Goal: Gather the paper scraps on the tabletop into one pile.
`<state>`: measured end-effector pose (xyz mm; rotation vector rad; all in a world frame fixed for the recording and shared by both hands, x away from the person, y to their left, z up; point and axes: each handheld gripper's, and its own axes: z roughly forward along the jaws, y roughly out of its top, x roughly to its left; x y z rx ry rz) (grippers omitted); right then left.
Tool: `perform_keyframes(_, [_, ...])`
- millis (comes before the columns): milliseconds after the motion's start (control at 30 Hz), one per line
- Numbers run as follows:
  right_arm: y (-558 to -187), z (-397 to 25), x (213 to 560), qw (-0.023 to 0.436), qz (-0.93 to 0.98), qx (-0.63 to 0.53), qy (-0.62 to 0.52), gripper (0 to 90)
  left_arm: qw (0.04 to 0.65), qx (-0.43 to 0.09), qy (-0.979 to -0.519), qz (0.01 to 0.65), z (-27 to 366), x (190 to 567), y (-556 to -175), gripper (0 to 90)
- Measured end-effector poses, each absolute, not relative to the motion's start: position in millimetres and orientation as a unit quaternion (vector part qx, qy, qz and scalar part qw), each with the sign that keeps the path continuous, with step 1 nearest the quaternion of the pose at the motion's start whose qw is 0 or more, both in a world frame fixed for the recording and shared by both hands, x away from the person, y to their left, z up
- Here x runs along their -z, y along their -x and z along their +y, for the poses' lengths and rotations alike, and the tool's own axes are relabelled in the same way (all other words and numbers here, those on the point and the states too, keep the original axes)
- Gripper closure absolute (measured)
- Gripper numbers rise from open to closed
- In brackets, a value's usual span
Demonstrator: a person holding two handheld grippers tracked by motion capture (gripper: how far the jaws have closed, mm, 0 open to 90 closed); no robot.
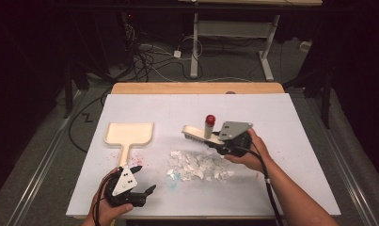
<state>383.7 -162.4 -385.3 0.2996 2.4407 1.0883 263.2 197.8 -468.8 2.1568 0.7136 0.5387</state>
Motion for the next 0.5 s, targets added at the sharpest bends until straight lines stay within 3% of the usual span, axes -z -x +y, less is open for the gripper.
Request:
perform_keyframes(300, [-354.3,-227.5,381.8,0.238,0.877,-0.381,-0.171,67.6,0.389,-0.214,-0.852,0.277,195.6,468.6,-262.3,20.2])
perform_keyframes(500, [-338.9,-253.2,406.0,0.241,0.879,-0.329,-0.245,67.6,0.387,-0.211,-0.855,0.274,194.9,468.5,-262.0,20.3])
